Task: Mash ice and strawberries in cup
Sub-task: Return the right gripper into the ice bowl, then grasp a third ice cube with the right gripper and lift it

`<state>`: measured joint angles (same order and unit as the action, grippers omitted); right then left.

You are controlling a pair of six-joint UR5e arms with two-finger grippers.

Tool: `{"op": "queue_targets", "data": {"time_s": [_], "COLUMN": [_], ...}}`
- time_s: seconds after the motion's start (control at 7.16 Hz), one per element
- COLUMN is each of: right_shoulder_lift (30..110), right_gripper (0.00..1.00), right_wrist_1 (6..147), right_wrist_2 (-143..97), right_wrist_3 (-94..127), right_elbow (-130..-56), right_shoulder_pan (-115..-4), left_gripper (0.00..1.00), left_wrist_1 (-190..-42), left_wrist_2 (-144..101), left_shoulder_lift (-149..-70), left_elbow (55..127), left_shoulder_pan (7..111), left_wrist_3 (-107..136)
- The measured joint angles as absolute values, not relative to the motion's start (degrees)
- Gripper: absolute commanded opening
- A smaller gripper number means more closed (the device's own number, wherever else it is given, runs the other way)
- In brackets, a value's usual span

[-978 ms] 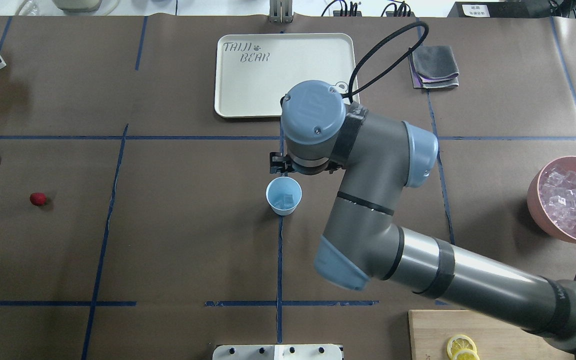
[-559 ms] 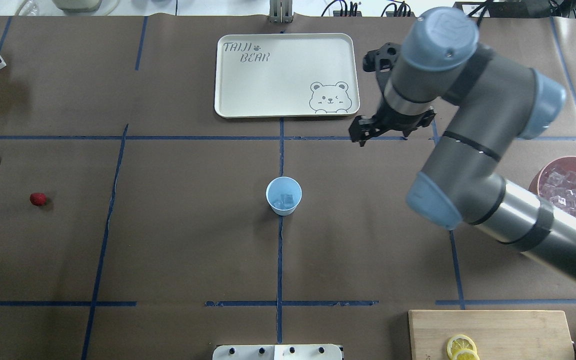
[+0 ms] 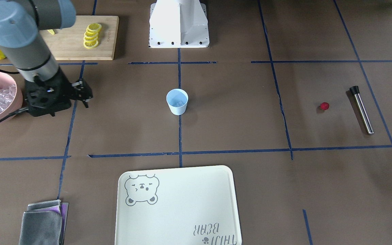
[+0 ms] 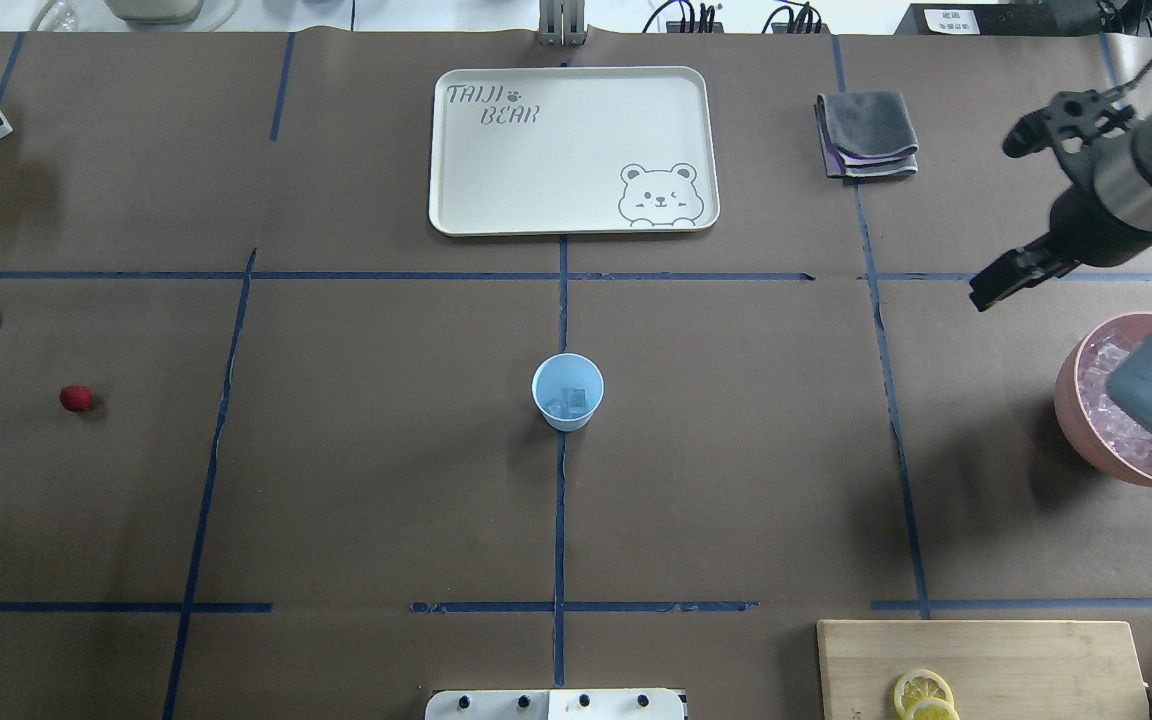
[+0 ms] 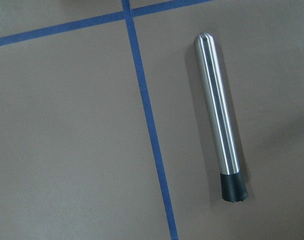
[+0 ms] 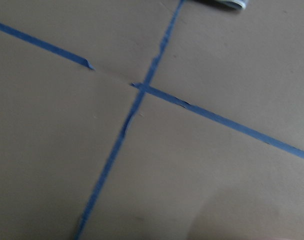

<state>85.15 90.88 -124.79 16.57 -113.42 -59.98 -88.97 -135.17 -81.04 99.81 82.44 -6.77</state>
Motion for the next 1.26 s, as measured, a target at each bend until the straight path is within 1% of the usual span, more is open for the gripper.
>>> {"op": "queue_targets", "data": {"time_s": [0.28, 0.56, 0.84, 1.26], "right_shoulder_lift": [96.1, 102.2, 103.9, 104.2], "right_gripper": [0.91, 0.90, 0.86, 0.79], "right_wrist_1": [82.1, 75.0, 69.2, 67.5], "right_wrist_2": [-127.4, -127.6, -127.5, -128.1], "right_wrist_3": [9.5, 5.2, 4.8, 5.0], "right_elbow": [-113.2, -110.7, -106.7, -104.7], "right_shoulder_pan": [-64.1, -64.8, -64.8, -64.6], "left_gripper": [1.00, 1.00, 1.00, 1.00], "left_wrist_1": [-89.0, -89.0, -89.0, -89.0], "left_wrist_2": [-135.2, -135.3, -135.2, -135.2], "left_shoulder_lift": [-81.0, -81.0, -81.1, -81.0], "left_elbow": [99.9, 99.9, 99.9, 99.9], "left_shoulder_pan": [82.4, 82.4, 82.4, 82.2], "left_wrist_3": [-6.8, -6.8, -6.8, -6.9]}}
